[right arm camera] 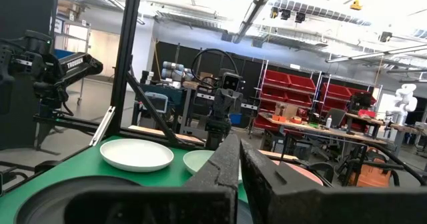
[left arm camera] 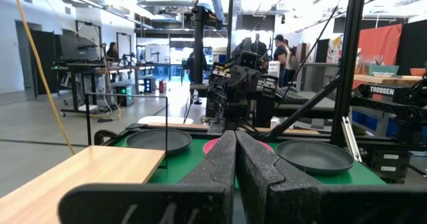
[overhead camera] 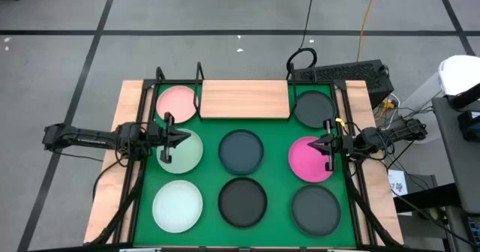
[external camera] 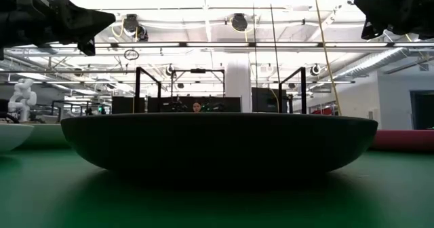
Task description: Place and stack plates onto a shelf
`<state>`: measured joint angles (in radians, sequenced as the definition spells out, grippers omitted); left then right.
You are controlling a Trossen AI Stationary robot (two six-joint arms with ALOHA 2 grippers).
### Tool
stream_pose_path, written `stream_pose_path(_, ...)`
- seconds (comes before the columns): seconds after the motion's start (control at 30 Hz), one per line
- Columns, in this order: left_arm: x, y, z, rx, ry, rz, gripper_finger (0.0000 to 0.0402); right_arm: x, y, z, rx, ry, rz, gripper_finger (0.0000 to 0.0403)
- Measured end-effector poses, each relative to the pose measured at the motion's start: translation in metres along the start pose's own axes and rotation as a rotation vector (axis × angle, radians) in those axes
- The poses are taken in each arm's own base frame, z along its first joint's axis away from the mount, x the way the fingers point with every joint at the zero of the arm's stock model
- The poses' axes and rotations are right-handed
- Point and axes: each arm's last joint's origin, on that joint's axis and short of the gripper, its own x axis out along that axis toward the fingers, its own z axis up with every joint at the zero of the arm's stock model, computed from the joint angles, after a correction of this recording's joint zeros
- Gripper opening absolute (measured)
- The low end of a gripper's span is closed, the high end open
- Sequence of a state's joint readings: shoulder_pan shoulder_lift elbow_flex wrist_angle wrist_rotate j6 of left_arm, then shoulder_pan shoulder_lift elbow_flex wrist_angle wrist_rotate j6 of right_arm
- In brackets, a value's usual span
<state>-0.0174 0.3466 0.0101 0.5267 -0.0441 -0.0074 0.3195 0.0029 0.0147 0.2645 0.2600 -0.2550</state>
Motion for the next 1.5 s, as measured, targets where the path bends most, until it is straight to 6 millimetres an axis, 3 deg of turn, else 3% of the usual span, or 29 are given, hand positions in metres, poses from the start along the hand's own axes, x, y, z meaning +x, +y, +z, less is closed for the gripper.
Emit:
stream_pose_path(0.57, 0.0, 0.0, 0.0, 0.0, 0.0, 0.0, 0.0012, 0.0, -0.001, 0.003, 0.008, -0.028, -0.007, 0.0)
stream_pose_path(1.0, 0.0, 0.0, 0.0, 0.0, -0.001, 0.0, 0.0012, 0.0, -0.003, 0.01, 0.131, -0.098, -0.047, 0.0)
stream_pose_path(1.13, 0.0, 0.0, 0.0, 0.0, -0.001, 0.0, 0.0012, 0.002, -0.004, 0.006, 0.13, -0.04, -0.099, 0.0)
stream_pose_path(1.27, 0.0, 0.0, 0.0, 0.0, -0.001, 0.0, 0.0012, 0.006, 0.0, -0.01, 0.07, 0.148, -0.118, 0.0)
stream_pose_path(1.5, 0.0, 0.0, 0.0, 0.0, -0.001, 0.0, 0.0012, 0.022, 0.001, -0.001, 0.007, 0.296, -0.103, 0.0)
